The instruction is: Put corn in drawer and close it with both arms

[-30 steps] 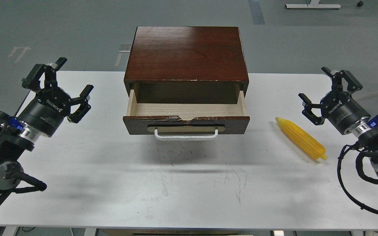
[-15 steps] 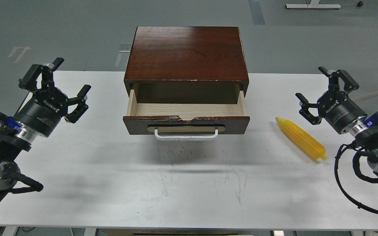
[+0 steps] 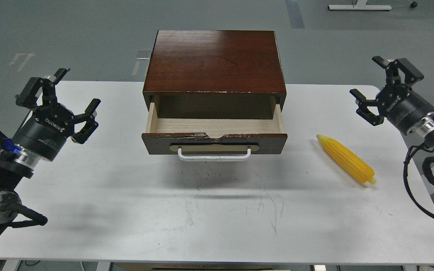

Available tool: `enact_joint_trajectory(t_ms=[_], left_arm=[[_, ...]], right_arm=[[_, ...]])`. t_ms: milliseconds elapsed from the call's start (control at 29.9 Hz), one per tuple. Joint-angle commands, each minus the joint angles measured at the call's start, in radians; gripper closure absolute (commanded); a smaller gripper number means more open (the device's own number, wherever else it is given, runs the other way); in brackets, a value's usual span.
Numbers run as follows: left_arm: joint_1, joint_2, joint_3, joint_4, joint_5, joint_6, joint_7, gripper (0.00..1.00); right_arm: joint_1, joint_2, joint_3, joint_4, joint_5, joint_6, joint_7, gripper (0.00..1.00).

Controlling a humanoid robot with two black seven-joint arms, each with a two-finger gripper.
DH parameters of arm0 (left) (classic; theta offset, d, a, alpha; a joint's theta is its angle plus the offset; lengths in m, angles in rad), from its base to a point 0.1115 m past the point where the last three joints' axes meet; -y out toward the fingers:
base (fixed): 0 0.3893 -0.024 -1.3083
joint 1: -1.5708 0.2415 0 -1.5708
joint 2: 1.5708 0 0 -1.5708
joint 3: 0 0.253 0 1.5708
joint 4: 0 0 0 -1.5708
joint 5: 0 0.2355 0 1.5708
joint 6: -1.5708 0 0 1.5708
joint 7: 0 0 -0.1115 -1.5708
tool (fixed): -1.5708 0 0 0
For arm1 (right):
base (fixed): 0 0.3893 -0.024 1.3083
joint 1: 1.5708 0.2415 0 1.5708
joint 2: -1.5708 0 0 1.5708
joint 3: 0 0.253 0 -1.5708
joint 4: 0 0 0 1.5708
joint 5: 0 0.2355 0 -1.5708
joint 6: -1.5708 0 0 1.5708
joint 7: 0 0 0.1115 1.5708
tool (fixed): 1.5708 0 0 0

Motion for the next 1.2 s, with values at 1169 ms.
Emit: enact_joint_trajectory(t_ms=[1169], left_arm=[[0.0,0.007,-0.003,0.001,0.003,-0.007,0.0,0.0]], right_arm=[[0.482,0.212,-0.858,-0.152,-1.291,-0.222,0.0,0.0]])
